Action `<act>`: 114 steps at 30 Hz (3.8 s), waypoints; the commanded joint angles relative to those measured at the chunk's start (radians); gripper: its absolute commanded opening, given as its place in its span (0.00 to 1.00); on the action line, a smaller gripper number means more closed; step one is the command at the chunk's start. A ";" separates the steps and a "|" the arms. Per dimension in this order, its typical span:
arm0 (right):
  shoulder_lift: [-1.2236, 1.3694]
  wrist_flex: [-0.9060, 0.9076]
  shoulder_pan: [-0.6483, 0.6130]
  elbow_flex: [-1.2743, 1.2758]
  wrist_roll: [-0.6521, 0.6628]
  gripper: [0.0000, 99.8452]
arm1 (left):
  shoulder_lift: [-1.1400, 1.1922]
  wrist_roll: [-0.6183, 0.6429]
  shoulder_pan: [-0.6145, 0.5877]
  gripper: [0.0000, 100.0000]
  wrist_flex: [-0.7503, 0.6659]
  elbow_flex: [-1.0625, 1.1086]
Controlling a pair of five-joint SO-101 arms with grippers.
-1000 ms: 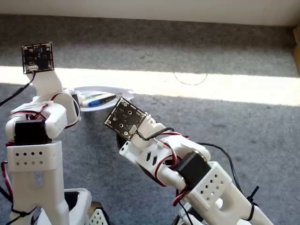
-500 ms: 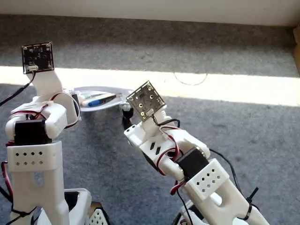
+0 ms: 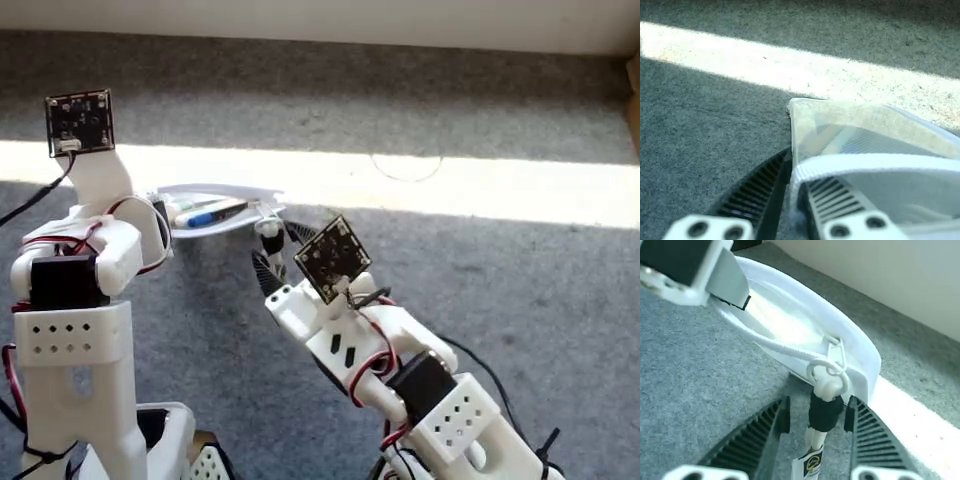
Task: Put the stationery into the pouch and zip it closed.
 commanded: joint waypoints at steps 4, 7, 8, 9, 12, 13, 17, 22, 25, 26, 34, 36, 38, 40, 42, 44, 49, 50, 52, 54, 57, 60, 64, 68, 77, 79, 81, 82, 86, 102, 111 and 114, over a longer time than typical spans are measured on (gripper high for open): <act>-0.024 -0.079 -0.005 0.002 0.000 0.18 | 0.002 -0.008 -0.007 0.00 -0.023 -0.008; 0.018 -0.088 -0.005 0.001 -0.003 0.18 | 0.002 -0.008 -0.007 0.00 -0.023 -0.008; 0.041 -0.111 -0.005 0.001 -0.005 0.18 | 0.002 -0.008 -0.007 0.00 -0.023 -0.008; 0.065 -0.130 -0.005 0.001 -0.006 0.18 | 0.002 -0.008 -0.007 0.00 -0.023 -0.008; 0.111 -0.145 -0.005 -0.004 -0.006 0.18 | 0.002 -0.008 -0.007 0.00 -0.023 -0.008; 0.113 -0.145 -0.005 -0.004 -0.006 0.18 | 0.002 -0.008 -0.007 0.00 -0.023 -0.008; 0.113 -0.145 -0.005 -0.001 -0.003 0.18 | 0.002 -0.008 -0.007 0.00 -0.021 -0.008; 0.114 -0.145 -0.005 -0.001 -0.006 0.17 | 0.002 -0.008 -0.007 0.00 -0.021 -0.008; 0.114 -0.145 -0.005 -0.001 -0.002 0.12 | 0.002 -0.008 -0.007 0.00 -0.021 -0.008; 0.114 -0.145 -0.005 -0.001 -0.002 0.11 | 0.002 -0.008 -0.007 0.00 -0.021 -0.008; 0.120 -0.145 -0.005 -0.001 -0.006 0.10 | 0.002 -0.008 -0.007 0.00 -0.020 -0.008; 0.120 -0.145 -0.005 -0.001 -0.006 0.10 | 0.002 -0.008 -0.007 0.00 -0.020 -0.008; 0.117 -0.145 -0.005 -0.001 -0.002 0.10 | 0.002 -0.008 -0.007 0.00 -0.020 -0.008; 0.114 -0.142 -0.004 -0.001 -0.002 0.09 | 0.002 -0.008 -0.007 0.00 -0.020 -0.008; 0.113 -0.140 0.012 -0.001 0.000 0.04 | 0.002 -0.008 -0.007 0.00 -0.020 -0.008; 0.113 -0.137 0.030 -0.004 0.000 0.00 | 0.002 -0.008 -0.007 0.00 -0.020 -0.008; 0.113 -0.050 0.082 -0.008 0.002 0.01 | 0.002 -0.008 -0.007 0.00 -0.020 -0.008; 0.110 -0.012 0.085 -0.008 0.002 0.01 | 0.002 -0.008 -0.007 0.00 -0.020 -0.008; 0.081 0.051 0.085 -0.012 0.012 0.01 | 0.002 -0.005 -0.007 0.00 -0.021 -0.008; 0.022 0.093 0.079 -0.012 0.057 0.01 | 0.002 -0.005 -0.007 0.00 -0.023 -0.008; -0.074 0.177 0.081 -0.013 0.095 0.01 | -0.001 -0.008 -0.007 0.01 -0.021 -0.008; -0.136 0.285 0.081 -0.044 0.117 0.01 | -0.004 -0.003 -0.004 0.12 -0.017 -0.008; -0.140 0.417 0.081 -0.082 0.150 0.01 | -0.004 0.046 0.059 0.26 -0.015 -0.007; -0.147 0.498 0.081 -0.090 0.157 0.01 | -0.004 0.064 0.137 0.27 -0.014 0.013; -0.148 0.549 0.081 -0.084 0.190 0.01 | -0.004 0.069 0.259 0.27 -0.034 0.018; -0.148 0.552 0.081 -0.082 0.213 0.01 | -0.004 0.091 0.269 0.27 -0.072 0.024; -0.148 0.553 0.081 -0.081 0.212 0.01 | 0.002 0.152 0.271 0.27 -0.109 0.025; -0.148 0.553 0.081 -0.079 0.212 0.01 | 0.002 0.183 0.271 0.27 -0.126 0.025; -0.148 0.542 0.081 -0.053 0.216 0.01 | 0.002 0.224 0.283 0.27 -0.163 0.025; -0.148 0.495 0.081 -0.012 0.213 0.01 | -0.005 0.069 0.484 0.30 -0.336 0.116; -0.325 0.513 0.084 0.015 0.212 0.01 | -0.101 0.068 0.519 0.30 -0.267 0.093; -0.441 0.510 0.082 0.058 0.212 0.01 | -0.200 0.055 0.519 0.30 -0.259 0.101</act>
